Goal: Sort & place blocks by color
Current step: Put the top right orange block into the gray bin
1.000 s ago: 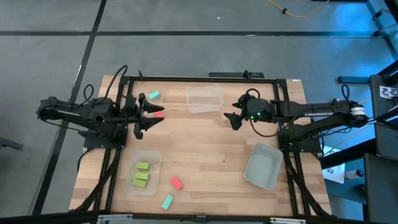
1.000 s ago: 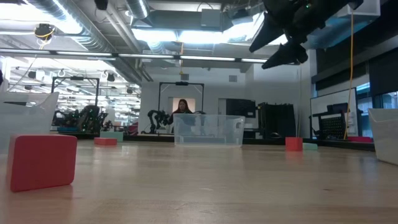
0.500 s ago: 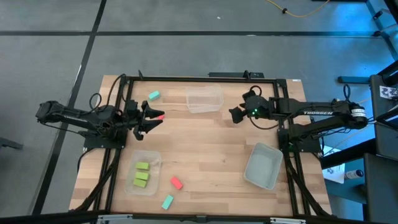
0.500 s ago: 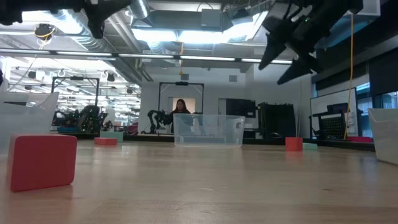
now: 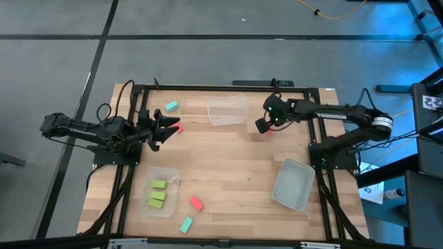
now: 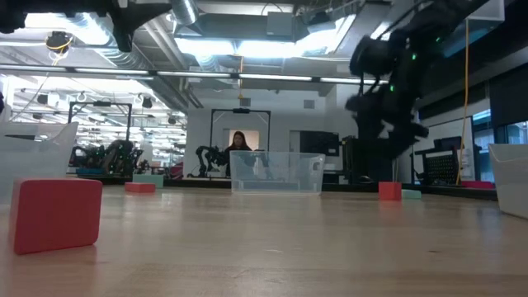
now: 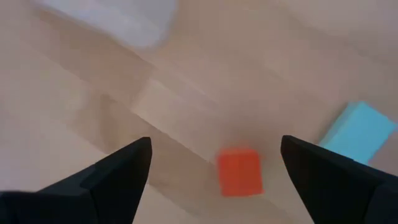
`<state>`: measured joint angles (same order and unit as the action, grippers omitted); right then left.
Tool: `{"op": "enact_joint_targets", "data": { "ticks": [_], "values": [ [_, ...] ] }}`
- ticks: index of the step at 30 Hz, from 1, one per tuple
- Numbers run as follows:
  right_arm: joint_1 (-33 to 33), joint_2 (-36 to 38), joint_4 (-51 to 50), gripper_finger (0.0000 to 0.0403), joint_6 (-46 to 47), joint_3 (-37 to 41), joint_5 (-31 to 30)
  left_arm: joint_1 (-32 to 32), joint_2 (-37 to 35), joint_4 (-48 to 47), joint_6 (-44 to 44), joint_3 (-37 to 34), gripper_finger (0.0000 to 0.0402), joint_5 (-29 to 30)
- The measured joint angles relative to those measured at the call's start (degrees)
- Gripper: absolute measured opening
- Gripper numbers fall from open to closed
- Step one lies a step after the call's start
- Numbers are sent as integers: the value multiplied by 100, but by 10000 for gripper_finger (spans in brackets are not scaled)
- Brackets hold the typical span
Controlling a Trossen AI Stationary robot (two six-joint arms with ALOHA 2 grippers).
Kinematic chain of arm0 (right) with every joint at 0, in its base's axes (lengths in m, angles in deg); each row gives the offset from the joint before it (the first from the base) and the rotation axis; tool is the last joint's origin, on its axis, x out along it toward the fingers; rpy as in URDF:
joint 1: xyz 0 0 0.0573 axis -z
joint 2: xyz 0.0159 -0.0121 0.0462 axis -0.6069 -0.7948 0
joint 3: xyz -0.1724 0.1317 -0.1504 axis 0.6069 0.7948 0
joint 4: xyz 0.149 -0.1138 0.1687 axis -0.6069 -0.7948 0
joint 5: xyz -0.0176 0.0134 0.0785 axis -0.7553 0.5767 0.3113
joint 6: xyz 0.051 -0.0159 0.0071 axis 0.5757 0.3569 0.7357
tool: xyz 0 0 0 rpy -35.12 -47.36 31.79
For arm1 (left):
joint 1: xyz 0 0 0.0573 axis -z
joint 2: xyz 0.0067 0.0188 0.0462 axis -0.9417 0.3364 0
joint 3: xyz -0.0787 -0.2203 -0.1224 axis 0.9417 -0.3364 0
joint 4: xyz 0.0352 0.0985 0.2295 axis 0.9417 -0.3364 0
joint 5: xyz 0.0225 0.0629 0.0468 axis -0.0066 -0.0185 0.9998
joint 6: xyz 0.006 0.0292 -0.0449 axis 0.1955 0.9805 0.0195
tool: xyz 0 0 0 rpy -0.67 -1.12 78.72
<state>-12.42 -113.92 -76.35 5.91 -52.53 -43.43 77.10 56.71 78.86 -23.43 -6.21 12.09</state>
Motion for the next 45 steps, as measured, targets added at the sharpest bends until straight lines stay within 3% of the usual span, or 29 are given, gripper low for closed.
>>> {"op": "enact_joint_targets", "data": {
  "ticks": [17, 22, 27, 31, 40, 45],
  "values": [
    [27, -1138, -259, 351, -670, 44, -66, 0, 0, 104, -123, 0, 221, 197],
    [34, -1175, -240, 308, -667, 44, -73, 2, 0, 106, -115, 0, 221, 197],
    [29, -1173, -298, 226, -672, 44, -56, 2, 0, 130, -103, 0, 221, 188],
    [-48, -968, -393, 138, -705, 44, -27, 2, -3, 144, -101, 0, 221, 161],
    [-355, 140, -189, 134, -724, 44, -27, 0, -264, 128, -95, -2, 221, 107],
    [-650, 737, 462, 134, -514, 43, -27, 1, -380, 83, 14, -2, 221, 105]
  ]
}}
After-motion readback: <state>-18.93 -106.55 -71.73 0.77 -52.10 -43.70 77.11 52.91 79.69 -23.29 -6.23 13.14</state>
